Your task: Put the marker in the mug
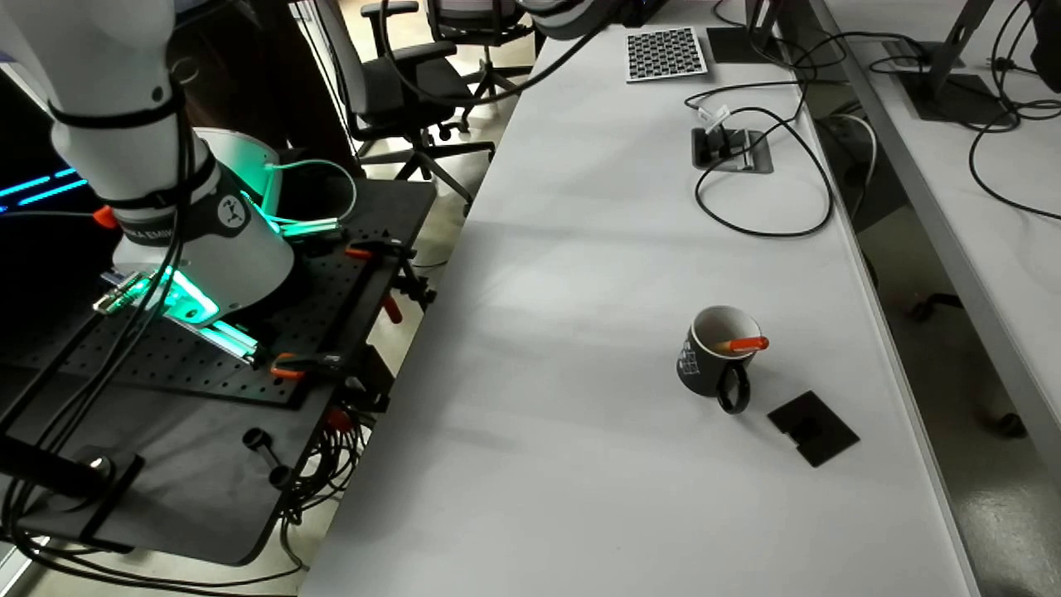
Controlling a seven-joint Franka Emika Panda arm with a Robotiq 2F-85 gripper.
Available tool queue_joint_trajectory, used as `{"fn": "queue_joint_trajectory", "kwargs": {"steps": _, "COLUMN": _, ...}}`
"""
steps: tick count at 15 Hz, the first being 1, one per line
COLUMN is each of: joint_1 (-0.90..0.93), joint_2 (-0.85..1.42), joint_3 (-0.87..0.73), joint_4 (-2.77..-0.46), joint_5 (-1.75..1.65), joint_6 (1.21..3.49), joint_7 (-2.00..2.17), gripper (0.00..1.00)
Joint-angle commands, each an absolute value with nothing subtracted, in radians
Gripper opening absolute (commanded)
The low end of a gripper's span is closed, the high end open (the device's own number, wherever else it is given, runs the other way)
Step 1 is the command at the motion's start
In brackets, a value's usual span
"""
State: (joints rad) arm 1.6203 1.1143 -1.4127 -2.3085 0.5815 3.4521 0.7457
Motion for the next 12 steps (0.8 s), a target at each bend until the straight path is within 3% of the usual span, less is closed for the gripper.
{"fn": "queue_joint_trajectory", "kwargs": {"steps": 1, "joint_1": 1.59, "joint_2": 0.89, "joint_3": -1.39, "joint_4": -2.295, "joint_5": 0.551, "joint_6": 3.457, "joint_7": 0.632, "gripper": 1.0}}
{"fn": "queue_joint_trajectory", "kwargs": {"steps": 5, "joint_1": 1.562, "joint_2": 0.737, "joint_3": -1.359, "joint_4": -2.325, "joint_5": 0.543, "joint_6": 3.469, "joint_7": 0.522, "gripper": 1.0}}
{"fn": "queue_joint_trajectory", "kwargs": {"steps": 6, "joint_1": 1.583, "joint_2": 0.876, "joint_3": -1.388, "joint_4": -2.309, "joint_5": 0.572, "joint_6": 3.451, "joint_7": 0.605, "gripper": 1.0}}
{"fn": "queue_joint_trajectory", "kwargs": {"steps": 12, "joint_1": 1.567, "joint_2": 0.742, "joint_3": -1.361, "joint_4": -2.32, "joint_5": 0.548, "joint_6": 3.451, "joint_7": 0.538, "gripper": 1.0}}
